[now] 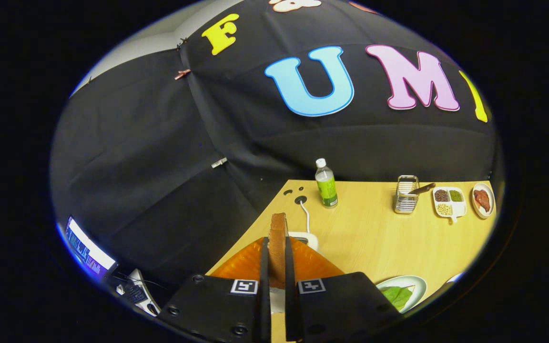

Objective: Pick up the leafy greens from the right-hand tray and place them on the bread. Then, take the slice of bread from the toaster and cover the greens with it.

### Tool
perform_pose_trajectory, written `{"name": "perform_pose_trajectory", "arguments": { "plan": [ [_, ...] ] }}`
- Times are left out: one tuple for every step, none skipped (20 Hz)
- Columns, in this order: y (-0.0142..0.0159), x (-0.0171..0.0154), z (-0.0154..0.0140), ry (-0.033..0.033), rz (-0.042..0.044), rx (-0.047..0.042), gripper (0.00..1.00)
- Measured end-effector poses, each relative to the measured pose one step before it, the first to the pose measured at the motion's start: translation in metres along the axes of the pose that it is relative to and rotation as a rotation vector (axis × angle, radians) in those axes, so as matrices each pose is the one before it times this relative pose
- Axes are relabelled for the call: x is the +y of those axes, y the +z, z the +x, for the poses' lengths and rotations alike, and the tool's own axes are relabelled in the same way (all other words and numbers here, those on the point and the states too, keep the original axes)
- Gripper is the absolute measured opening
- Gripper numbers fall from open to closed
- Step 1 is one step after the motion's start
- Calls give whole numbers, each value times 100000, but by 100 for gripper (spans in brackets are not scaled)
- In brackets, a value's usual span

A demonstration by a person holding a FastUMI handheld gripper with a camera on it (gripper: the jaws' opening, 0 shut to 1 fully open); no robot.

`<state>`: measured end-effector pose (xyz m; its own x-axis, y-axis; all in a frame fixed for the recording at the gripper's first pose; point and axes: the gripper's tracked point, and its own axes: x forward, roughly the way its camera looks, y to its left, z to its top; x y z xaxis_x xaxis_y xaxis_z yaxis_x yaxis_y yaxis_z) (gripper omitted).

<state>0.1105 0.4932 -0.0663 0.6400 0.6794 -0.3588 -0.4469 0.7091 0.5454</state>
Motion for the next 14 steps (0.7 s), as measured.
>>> {"name": "perform_pose_trajectory", "arguments": {
  "plan": [
    [435, -729, -1147, -679, 142, -1455, 16],
    [137, -1082, -1180, -1339, 466, -1096, 16],
    [64, -1250, -1211, -1797, 218, -1060, 16],
    [-117, -1605, -1056, -2465, -14, -588, 16],
    [-302, -1752, -887, -2678, 637, -446, 16],
    [-493, -1605, -604, -2608, 1376, -164, 16],
    [-694, -1653, -553, -2687, 1640, 269, 16],
    [-724, -1798, -513, -2634, 1427, 226, 16],
    [-849, -1682, -351, -2602, 1268, 410, 16],
    [-901, -1649, -146, -2528, 1104, 379, 16],
    [-982, -1476, 14, -2476, 849, 252, 16],
    [-1243, -1344, 254, -2021, 1525, 897, 16],
    [-1161, -918, 207, -1207, 2167, 1272, 16],
    [-1225, -639, 208, -592, 2706, 1334, 16]
  ]
}}
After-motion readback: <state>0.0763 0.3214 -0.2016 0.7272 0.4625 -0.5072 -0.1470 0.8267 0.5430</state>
